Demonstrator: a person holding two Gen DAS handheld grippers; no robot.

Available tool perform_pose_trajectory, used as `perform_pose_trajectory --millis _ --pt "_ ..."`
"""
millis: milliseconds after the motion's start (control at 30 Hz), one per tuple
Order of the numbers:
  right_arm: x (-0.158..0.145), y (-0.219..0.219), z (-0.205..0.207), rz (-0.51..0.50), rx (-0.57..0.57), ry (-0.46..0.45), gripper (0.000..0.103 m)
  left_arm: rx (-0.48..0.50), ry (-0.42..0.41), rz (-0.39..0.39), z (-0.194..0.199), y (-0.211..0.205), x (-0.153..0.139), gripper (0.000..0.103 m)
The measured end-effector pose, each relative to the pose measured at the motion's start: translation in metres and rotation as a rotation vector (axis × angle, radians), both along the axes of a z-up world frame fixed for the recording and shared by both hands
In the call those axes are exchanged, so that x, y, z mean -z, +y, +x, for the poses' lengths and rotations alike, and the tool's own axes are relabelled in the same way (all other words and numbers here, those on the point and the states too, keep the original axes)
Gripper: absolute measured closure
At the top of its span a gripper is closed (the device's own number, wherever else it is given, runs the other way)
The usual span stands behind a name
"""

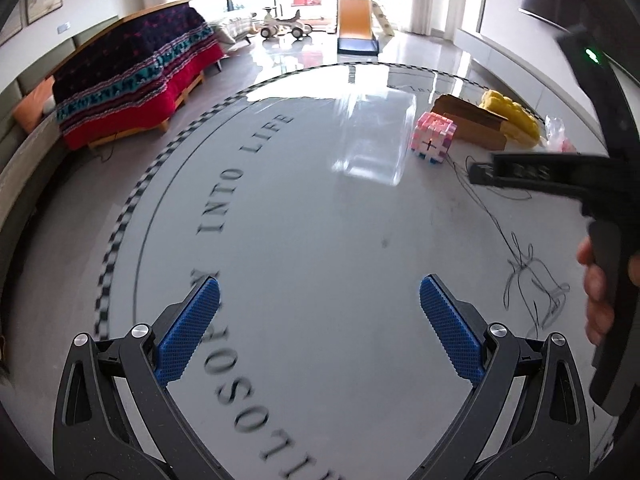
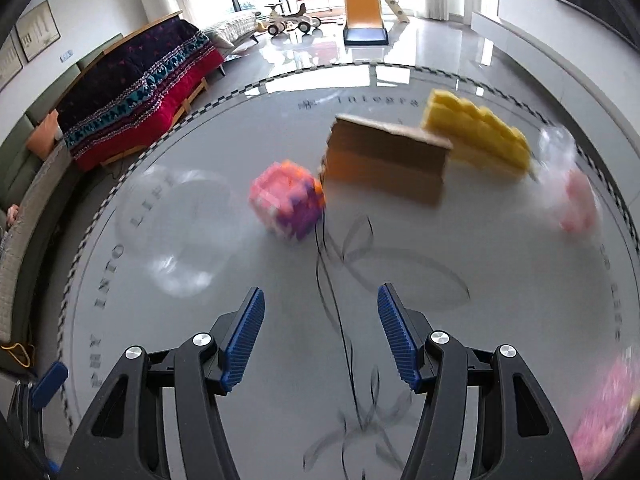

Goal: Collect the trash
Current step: 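Grasp the clear plastic jar with the left gripper while the right grasps the pink toy block, then carry the jar and block to the black bin and open both grippers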

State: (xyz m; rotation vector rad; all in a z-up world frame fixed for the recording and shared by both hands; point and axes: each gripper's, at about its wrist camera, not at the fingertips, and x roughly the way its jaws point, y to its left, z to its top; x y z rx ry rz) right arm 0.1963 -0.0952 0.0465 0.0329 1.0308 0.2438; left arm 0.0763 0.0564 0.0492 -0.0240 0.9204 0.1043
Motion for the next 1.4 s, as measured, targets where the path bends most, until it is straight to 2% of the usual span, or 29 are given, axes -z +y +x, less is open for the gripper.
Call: perform_pose_trajectory --millis 433,467,533,667,700,733,767,833,1133,1400 --pt "0.014 0.038 0.057 -0.166 -0.073 -0.077 0.043 0.022 0.014 -0.009 0.048 -0.004 0.005 0.006" --pt "0.016 0.040 0.059 -0.179 -0.086 -0.074 0.061 0.023 0.014 -0.012 0.051 -0.005 0.005 0.006" --pt "0.016 0.039 0.059 -0.174 -0.097 -0.066 0.060 0.025 0.013 -0.020 0.058 -0.006 0.006 0.006" --pt "0.015 0.019 0.052 -0.082 -0.074 -0.037 0.060 0.040 -0.017 -0.055 0.075 -0.009 0.006 0.006" --pt "0.015 0.017 0.050 -0.076 -0.072 -0.035 0.060 0.047 -0.026 -0.071 0.079 -0.009 0.007 0.008" --pt "0.015 0.014 0.049 -0.074 -0.070 -0.033 0.060 0.052 -0.035 -0.090 0.081 -0.009 0.007 0.015" --pt "0.016 0.009 0.046 -0.075 -0.067 -0.032 0.060 0.048 -0.031 -0.103 0.085 -0.009 0.009 0.042" --pt "0.016 0.003 0.043 -0.078 -0.065 -0.032 0.060 0.034 -0.012 -0.139 0.088 -0.005 0.013 0.042" --pt "0.000 -0.008 0.023 -0.062 -0.054 -0.040 0.060 0.039 -0.020 -0.132 0.065 -0.006 0.000 0.042" --pt "-0.032 -0.009 -0.030 -0.057 -0.069 -0.067 0.060 0.040 -0.056 -0.140 0.015 -0.001 -0.025 0.042"
